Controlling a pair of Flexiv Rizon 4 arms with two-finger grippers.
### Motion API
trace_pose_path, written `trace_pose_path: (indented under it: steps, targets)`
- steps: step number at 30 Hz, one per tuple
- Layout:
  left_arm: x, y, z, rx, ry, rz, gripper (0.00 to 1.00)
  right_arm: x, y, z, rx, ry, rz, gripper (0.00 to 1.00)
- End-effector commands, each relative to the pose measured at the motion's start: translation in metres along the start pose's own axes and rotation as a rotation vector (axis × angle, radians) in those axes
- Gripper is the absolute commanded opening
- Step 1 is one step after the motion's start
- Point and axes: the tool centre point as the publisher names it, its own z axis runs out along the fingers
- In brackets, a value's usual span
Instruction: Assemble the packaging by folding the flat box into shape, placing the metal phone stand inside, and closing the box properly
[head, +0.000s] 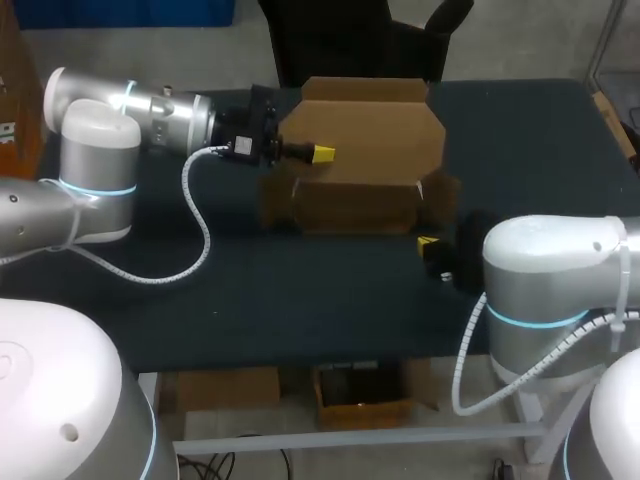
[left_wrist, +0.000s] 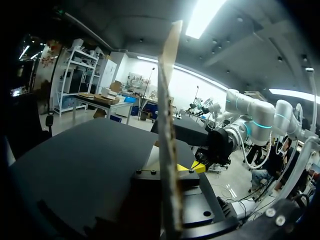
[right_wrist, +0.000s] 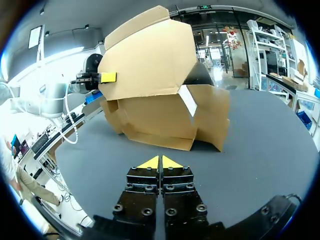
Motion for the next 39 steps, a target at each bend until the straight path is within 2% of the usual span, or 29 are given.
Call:
trace_pose_path:
  steps: [1,9,13,24,27,33,37,39]
  targets:
    - [-0.001,0.002,0.000,-0.002,0.000,0.000,0.00,-0.015,0.005,-0.039,0.006,0.147,0.003,0.00]
    - [-0.001,0.002,0.000,-0.002,0.000,0.000,0.00,-0.038,0.012,-0.056,-0.021,0.129,0.002,0.00]
    - [-0.001,0.002,0.000,-0.002,0.000,0.000,0.00,-0.050,0.015,-0.060,-0.029,0.151,-0.001,0.00]
    - [-0.001,0.002,0.000,-0.002,0.000,0.000,0.00,-0.074,0.016,-0.071,0.010,0.191,-0.004,0.00]
    - [-0.001,0.002,0.000,-0.002,0.000,0.000,0.00,-0.081,0.015,-0.072,0.022,0.182,-0.019,0.04]
    - [-0.001,0.002,0.000,-0.002,0.000,0.000,0.00,-0.090,0.016,-0.068,0.029,0.193,-0.070,0.02]
    - [-0.001,0.002,0.000,-0.002,0.000,0.000,0.00,-0.096,0.015,-0.058,0.040,0.207,-0.102,0.07]
    - [-0.001,0.002,0.000,-0.002,0.000,0.000,0.00,-0.098,0.015,-0.051,0.051,0.210,-0.125,0.21]
